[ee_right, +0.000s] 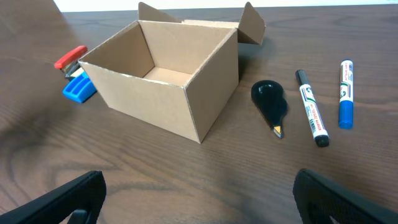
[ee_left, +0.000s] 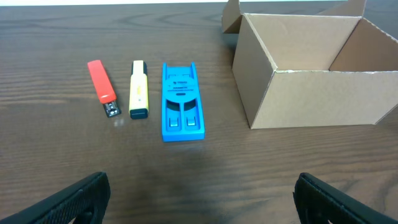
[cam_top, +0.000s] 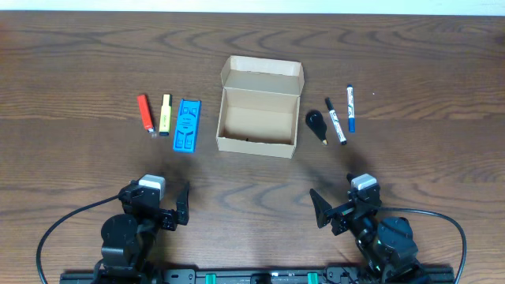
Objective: Pack container
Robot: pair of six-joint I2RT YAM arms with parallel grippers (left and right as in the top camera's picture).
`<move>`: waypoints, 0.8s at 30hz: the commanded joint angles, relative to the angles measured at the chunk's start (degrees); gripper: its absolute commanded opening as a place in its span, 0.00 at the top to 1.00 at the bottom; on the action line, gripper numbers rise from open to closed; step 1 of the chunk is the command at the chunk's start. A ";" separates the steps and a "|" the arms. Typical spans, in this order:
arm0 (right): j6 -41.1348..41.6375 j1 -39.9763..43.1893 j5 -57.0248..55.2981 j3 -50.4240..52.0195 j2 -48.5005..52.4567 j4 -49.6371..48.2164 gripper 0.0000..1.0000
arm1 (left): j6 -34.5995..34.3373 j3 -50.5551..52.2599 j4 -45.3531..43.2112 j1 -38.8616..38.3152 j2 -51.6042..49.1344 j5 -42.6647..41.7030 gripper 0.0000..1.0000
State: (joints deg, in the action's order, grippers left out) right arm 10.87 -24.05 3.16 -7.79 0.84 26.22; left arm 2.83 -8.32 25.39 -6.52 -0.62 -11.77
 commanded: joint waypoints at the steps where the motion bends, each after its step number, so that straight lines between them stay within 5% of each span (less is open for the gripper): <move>1: -0.22 -0.31 -0.33 0.35 -0.52 -0.07 0.01 | -0.24 1.01 0.09 0.13 0.42 0.31 0.05; 11: -0.22 -0.31 -0.33 0.35 -0.52 -0.07 0.01 | -0.61 1.09 -0.63 0.13 0.37 -0.02 0.05; 16: -0.24 -0.31 -0.33 0.35 -0.52 -0.07 0.01 | -7.37 1.01 -2.51 0.13 -0.44 0.20 0.05; 24: -0.22 -0.31 -0.33 0.35 -0.52 -0.07 0.01 | -7.87 -3.98 -3.26 0.13 -9.57 0.74 0.05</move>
State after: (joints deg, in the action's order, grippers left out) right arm 10.90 -24.05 3.16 -7.79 0.84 26.24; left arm -4.47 -8.54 22.68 -6.52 -7.14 -11.73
